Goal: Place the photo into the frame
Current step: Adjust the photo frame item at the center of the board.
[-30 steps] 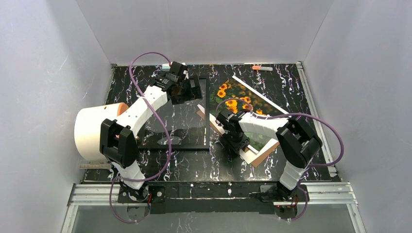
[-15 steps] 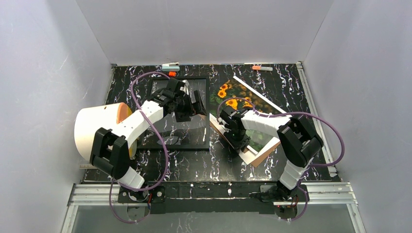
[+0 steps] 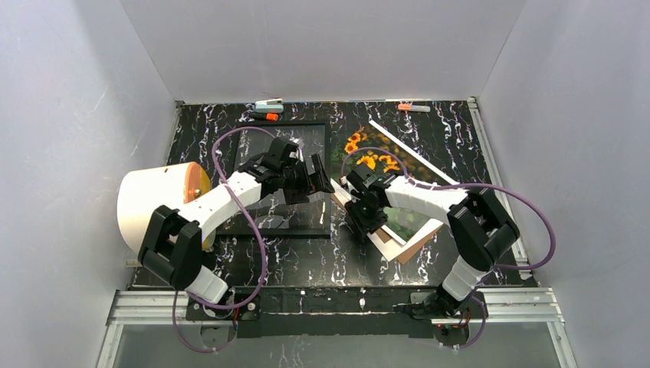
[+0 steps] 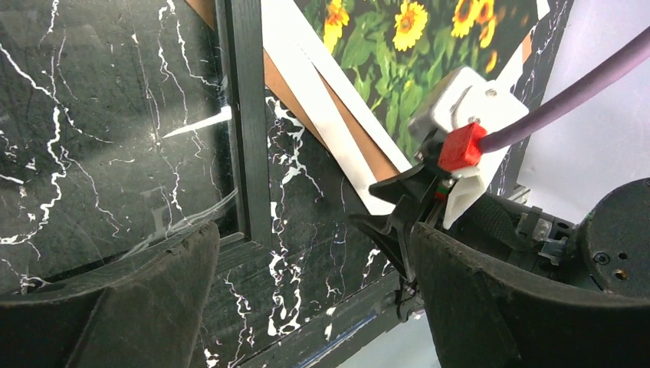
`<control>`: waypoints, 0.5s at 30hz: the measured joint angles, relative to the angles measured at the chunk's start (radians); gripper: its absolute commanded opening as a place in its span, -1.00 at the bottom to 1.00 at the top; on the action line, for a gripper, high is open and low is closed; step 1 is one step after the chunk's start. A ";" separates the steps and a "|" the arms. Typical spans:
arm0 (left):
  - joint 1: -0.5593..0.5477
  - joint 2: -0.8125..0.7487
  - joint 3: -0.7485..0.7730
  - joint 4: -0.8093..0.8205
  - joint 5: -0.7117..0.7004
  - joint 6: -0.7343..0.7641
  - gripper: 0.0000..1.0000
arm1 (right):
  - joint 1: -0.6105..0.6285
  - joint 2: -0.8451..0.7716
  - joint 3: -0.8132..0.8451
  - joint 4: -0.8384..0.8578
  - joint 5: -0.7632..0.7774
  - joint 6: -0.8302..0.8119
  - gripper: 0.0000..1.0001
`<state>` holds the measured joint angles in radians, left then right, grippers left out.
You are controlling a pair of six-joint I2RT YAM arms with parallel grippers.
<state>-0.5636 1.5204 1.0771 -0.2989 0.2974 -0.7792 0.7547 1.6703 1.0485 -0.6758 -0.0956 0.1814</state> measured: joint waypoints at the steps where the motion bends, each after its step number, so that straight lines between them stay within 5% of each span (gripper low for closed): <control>1: -0.001 -0.005 -0.004 0.004 -0.005 -0.004 0.87 | 0.003 -0.001 0.000 0.006 0.025 0.005 0.08; 5: -0.002 -0.040 -0.011 0.001 -0.064 -0.026 0.87 | 0.014 -0.002 0.000 0.029 0.155 0.022 0.21; 15: -0.003 -0.133 -0.039 -0.004 -0.164 -0.088 0.87 | 0.072 0.042 0.004 0.050 0.251 0.028 0.17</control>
<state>-0.5663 1.3876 1.0386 -0.3027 0.1329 -0.8669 0.8272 1.7123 1.0527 -0.6254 0.1551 0.2096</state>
